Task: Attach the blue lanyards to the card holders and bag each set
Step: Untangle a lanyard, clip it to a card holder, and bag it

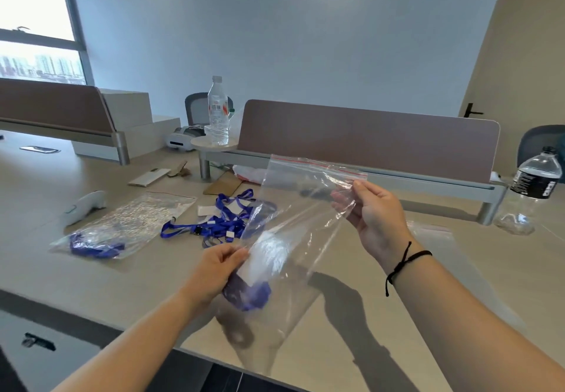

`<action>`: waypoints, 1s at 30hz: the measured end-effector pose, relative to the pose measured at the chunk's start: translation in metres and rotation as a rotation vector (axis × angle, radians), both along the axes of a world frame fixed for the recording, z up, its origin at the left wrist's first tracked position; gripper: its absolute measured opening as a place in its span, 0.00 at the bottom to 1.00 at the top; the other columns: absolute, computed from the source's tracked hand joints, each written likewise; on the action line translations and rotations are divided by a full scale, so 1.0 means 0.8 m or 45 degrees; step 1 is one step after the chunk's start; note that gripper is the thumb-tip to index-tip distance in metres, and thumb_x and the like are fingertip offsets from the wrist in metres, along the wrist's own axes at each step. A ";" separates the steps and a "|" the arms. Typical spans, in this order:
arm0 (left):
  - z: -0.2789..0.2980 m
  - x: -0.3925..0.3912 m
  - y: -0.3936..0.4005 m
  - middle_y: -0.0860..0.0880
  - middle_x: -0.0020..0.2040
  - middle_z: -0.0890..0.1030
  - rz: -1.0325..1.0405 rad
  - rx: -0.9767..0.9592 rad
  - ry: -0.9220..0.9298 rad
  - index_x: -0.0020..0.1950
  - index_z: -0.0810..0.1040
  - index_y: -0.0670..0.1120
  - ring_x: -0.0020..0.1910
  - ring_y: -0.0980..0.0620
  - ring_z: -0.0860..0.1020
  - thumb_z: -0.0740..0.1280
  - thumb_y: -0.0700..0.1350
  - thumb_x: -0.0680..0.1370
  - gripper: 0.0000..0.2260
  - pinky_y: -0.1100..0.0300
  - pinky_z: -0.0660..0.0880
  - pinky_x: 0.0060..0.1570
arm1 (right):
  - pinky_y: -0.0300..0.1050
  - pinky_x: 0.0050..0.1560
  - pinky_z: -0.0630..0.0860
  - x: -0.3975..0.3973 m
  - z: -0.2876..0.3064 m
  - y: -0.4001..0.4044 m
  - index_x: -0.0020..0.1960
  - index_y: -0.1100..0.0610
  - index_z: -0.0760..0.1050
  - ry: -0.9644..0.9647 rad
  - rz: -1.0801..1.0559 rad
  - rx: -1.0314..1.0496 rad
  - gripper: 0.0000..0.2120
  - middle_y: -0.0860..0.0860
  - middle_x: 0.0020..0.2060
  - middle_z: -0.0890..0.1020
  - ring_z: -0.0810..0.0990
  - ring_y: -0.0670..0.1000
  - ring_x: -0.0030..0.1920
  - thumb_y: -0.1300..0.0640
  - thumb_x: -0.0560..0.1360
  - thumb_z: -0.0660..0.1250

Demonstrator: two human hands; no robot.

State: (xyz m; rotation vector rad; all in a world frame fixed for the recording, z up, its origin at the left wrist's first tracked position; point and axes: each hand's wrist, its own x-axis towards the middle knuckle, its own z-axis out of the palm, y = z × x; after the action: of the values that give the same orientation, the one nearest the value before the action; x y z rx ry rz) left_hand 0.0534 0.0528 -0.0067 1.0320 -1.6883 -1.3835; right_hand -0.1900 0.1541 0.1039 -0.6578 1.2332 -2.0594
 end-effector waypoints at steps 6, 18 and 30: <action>0.002 0.029 -0.017 0.51 0.33 0.84 0.218 -0.316 -0.119 0.45 0.84 0.48 0.29 0.59 0.79 0.72 0.46 0.77 0.03 0.69 0.74 0.32 | 0.46 0.40 0.85 0.004 -0.032 -0.031 0.53 0.64 0.79 -0.002 -0.044 0.082 0.08 0.55 0.40 0.86 0.86 0.53 0.38 0.65 0.83 0.61; -0.001 0.151 -0.083 0.46 0.44 0.87 0.163 0.080 -0.010 0.52 0.81 0.51 0.41 0.54 0.86 0.70 0.33 0.77 0.12 0.65 0.82 0.38 | 0.47 0.36 0.82 0.061 -0.074 -0.161 0.56 0.60 0.79 0.025 0.050 0.333 0.08 0.57 0.40 0.84 0.84 0.51 0.33 0.62 0.82 0.63; 0.005 0.306 -0.218 0.39 0.48 0.86 0.747 0.251 0.262 0.53 0.82 0.40 0.45 0.47 0.85 0.71 0.34 0.76 0.06 0.59 0.84 0.43 | 0.48 0.36 0.83 0.193 -0.076 -0.379 0.61 0.61 0.78 0.051 0.360 0.373 0.10 0.59 0.49 0.85 0.85 0.57 0.45 0.62 0.82 0.64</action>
State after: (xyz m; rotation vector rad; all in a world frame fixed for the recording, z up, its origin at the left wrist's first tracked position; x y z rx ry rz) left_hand 0.2979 -0.1216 -0.0030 1.3121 -0.9987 -1.2201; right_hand -0.0355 -0.1490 0.0434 -0.6918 1.3462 -1.6045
